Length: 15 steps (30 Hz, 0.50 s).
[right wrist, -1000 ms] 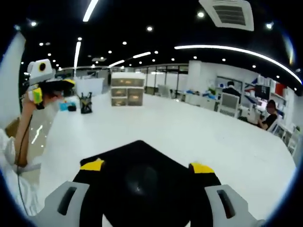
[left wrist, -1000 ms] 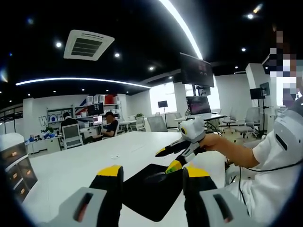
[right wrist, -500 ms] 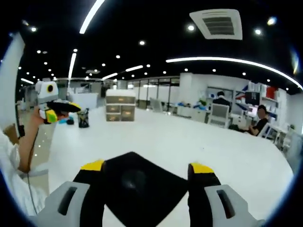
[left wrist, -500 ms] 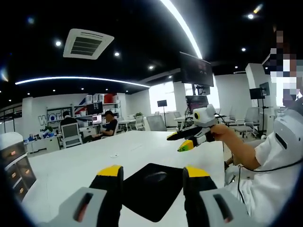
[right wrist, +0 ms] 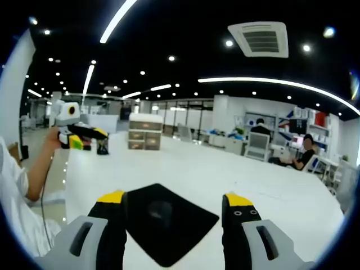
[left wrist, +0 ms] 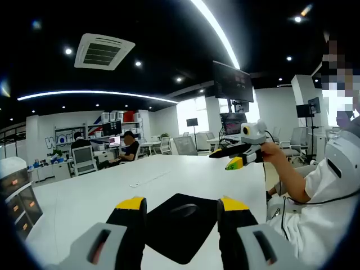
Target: Arrange the mouse and mouse pad neatly on the desk surface
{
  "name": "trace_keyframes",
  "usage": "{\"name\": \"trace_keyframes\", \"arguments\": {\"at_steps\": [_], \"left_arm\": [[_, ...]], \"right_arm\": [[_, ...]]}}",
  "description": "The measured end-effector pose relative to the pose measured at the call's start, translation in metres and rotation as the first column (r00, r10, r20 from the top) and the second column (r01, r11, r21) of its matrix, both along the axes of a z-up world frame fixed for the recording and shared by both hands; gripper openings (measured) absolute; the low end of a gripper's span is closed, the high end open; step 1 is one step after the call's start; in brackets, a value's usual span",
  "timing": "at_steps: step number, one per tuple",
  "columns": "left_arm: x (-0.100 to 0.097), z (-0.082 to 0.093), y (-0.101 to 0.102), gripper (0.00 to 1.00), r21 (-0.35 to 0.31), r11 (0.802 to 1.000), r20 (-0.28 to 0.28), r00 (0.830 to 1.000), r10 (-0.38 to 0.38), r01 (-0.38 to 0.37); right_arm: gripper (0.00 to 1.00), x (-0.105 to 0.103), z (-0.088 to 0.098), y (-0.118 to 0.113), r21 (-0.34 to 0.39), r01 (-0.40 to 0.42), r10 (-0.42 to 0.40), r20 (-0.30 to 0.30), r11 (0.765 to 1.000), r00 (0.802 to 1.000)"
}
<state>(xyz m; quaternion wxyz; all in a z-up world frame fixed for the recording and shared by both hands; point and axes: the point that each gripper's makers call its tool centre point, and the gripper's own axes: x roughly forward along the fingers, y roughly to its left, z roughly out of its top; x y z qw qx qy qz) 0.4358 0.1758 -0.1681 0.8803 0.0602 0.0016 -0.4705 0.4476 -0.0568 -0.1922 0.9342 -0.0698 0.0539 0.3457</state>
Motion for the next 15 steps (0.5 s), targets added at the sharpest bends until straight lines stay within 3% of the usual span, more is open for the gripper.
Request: {"name": "trace_keyframes", "arguments": {"at_steps": [5,15], "left_arm": [[0.002,0.001,0.004,0.51,-0.002,1.000,0.000,1.000,0.012,-0.012],[0.003,0.004,0.008,0.50,-0.012,1.000,0.004,1.000,0.017,-0.017]], "right_arm": [[0.60,-0.009,0.006,-0.006,0.005,-0.013,0.013,0.012,1.000,1.000],[0.61,-0.017,0.014,-0.002,-0.002,-0.053,0.053,0.032,0.999,0.998]]}}
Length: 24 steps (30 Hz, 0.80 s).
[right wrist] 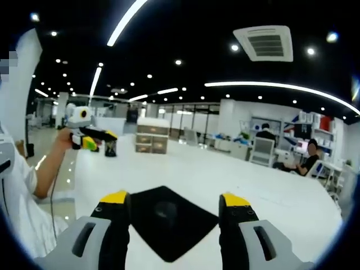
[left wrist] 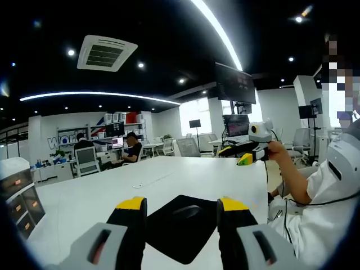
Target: Arrange the mouse and mouse pad neatly on the desk surface
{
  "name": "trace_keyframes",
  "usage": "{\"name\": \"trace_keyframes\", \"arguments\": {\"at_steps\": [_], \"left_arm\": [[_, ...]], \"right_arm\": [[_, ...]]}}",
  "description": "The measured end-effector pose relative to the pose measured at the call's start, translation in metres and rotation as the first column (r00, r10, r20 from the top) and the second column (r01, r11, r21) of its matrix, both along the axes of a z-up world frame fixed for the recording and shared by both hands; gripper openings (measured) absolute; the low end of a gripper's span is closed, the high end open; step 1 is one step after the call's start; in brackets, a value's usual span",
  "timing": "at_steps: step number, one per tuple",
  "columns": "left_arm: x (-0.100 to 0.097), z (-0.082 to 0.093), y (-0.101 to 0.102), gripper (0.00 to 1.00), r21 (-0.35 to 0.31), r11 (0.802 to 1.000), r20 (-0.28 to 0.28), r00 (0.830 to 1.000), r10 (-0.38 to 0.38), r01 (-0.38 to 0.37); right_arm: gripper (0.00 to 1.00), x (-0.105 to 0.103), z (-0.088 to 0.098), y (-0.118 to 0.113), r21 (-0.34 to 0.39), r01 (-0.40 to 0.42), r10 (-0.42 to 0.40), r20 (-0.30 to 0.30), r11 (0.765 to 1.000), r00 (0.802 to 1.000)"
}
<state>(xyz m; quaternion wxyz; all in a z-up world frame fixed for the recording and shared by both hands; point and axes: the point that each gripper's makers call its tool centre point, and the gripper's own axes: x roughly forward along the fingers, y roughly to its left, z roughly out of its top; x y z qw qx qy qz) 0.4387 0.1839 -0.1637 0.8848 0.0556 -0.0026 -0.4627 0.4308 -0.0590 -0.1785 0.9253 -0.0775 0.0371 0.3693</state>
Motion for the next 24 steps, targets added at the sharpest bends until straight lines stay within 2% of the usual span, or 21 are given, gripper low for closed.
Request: {"name": "trace_keyframes", "arguments": {"at_steps": [5,24], "left_arm": [[0.0017,-0.0009,0.0011,0.50,0.002,1.000,-0.003,1.000,0.001,-0.001],[0.0018,0.0001,0.0003,0.50,0.002,1.000,0.000,1.000,0.000,0.000]], "right_arm": [[0.62,-0.0001,0.0033,-0.0021,0.003,0.004,-0.005,0.013,1.000,1.000],[0.62,0.0037,-0.0019,-0.0051,-0.003,0.013,-0.013,0.000,1.000,1.000]]}}
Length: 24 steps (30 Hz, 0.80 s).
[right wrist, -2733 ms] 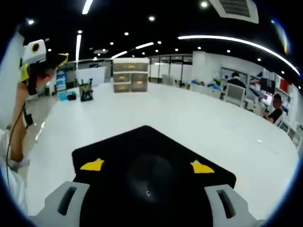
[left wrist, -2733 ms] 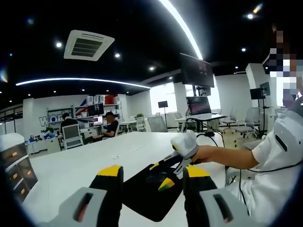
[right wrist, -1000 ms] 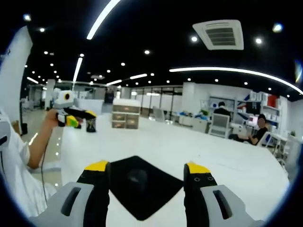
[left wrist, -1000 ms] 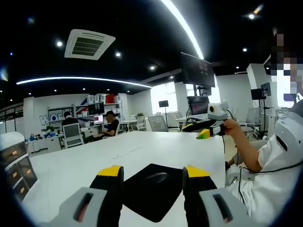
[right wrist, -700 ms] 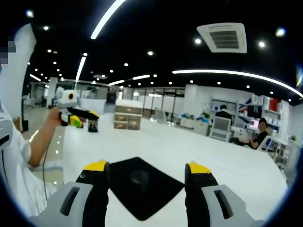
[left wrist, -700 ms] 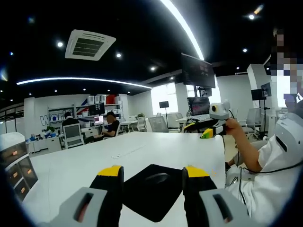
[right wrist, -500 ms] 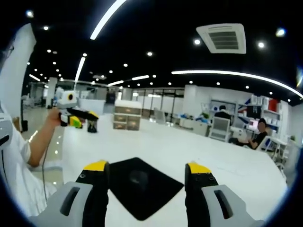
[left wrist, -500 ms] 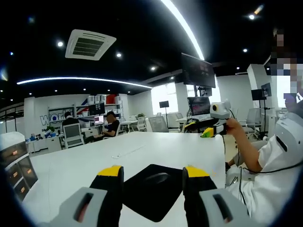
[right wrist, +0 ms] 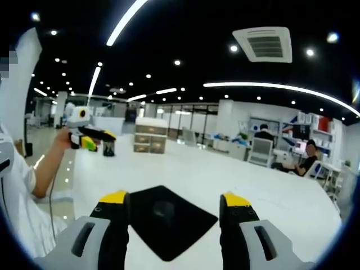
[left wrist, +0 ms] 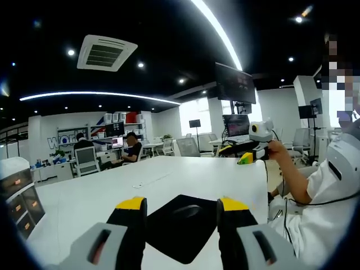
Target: Arrange the mouse and mouse pad neatly on the desk surface
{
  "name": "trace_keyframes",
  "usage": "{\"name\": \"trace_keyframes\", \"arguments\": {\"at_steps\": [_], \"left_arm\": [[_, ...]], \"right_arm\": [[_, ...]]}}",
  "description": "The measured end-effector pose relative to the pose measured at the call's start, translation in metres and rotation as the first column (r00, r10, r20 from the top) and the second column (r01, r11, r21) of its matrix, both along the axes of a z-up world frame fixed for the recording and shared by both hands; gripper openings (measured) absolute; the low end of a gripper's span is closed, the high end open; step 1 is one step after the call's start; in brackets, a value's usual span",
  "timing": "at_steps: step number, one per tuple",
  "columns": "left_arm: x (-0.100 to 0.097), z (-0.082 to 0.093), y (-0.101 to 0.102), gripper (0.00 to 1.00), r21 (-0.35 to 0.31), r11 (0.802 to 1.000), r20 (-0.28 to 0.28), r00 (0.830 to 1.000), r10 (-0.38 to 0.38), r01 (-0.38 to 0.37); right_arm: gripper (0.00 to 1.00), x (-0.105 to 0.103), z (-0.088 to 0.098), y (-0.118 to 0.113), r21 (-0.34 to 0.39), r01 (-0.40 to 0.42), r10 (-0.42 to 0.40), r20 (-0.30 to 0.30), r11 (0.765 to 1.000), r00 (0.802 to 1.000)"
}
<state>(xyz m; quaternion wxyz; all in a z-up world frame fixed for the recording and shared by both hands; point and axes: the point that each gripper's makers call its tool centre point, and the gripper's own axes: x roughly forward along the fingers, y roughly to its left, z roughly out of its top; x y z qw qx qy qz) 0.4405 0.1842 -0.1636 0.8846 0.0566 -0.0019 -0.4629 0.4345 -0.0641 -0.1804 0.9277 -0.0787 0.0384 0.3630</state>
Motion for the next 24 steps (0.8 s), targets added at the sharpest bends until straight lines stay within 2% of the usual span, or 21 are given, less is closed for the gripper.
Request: {"name": "trace_keyframes", "arguments": {"at_steps": [24], "left_arm": [[-0.0001,-0.0039,-0.0033,0.50,0.004,1.000,-0.008,1.000,0.001,-0.001]], "right_arm": [[0.61,0.0005,-0.0046,0.0008,-0.003,0.005,-0.005,-0.010,1.000,1.000]]}}
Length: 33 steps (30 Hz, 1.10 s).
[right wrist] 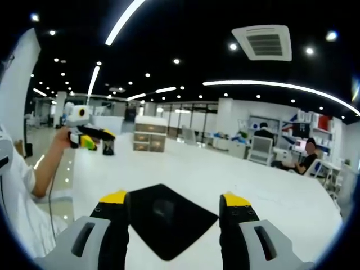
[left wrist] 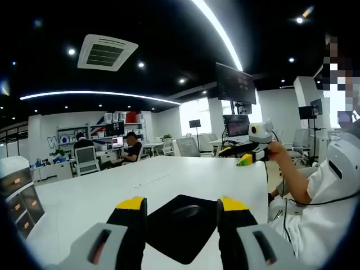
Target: Arrange the mouse and mouse pad neatly on the desk surface
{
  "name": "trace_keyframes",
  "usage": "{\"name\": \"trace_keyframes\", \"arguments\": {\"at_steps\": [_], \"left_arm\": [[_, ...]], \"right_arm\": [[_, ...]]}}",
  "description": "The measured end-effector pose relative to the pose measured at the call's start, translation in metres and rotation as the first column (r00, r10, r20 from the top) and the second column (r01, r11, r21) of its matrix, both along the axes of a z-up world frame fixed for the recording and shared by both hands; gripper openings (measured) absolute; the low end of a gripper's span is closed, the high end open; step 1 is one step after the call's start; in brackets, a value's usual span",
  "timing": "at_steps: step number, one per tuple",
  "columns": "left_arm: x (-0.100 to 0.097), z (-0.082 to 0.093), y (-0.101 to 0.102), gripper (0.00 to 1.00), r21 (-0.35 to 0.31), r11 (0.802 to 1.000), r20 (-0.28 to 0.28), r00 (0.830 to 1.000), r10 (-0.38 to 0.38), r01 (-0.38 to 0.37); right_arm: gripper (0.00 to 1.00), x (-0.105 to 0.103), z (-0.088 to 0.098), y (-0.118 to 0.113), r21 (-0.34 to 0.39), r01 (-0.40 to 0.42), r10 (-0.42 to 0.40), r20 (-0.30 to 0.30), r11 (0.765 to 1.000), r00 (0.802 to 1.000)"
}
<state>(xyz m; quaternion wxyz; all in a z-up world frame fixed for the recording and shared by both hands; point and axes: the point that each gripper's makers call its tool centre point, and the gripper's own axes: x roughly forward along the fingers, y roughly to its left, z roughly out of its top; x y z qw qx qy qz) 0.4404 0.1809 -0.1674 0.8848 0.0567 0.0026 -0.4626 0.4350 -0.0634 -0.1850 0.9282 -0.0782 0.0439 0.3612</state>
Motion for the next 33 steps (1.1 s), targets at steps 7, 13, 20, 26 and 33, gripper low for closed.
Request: {"name": "trace_keyframes", "arguments": {"at_steps": [7,13,20,26,33], "left_arm": [[0.001,0.000,0.000,0.50,-0.003,1.000,-0.003,1.000,-0.001,0.001],[0.002,-0.001,0.000,0.50,-0.004,1.000,-0.005,1.000,0.004,-0.004],[0.005,-0.003,-0.003,0.50,-0.006,1.000,-0.010,1.000,0.004,-0.004],[0.012,-0.013,-0.010,0.50,0.006,1.000,-0.033,0.999,0.008,-0.008],[0.020,-0.008,-0.007,0.50,0.035,0.998,-0.013,0.999,0.050,-0.050]], "right_arm": [[0.61,0.000,0.000,0.002,0.002,-0.004,0.004,0.000,1.000,1.000],[0.61,0.001,0.000,0.005,0.007,-0.013,0.013,0.001,1.000,1.000],[0.61,0.002,0.006,0.009,0.040,-0.015,0.015,0.010,0.999,1.000],[0.61,0.001,0.004,0.016,0.052,-0.038,0.038,0.002,0.998,0.999],[0.61,0.003,0.000,0.027,0.066,-0.069,0.070,-0.018,0.995,0.997]]}}
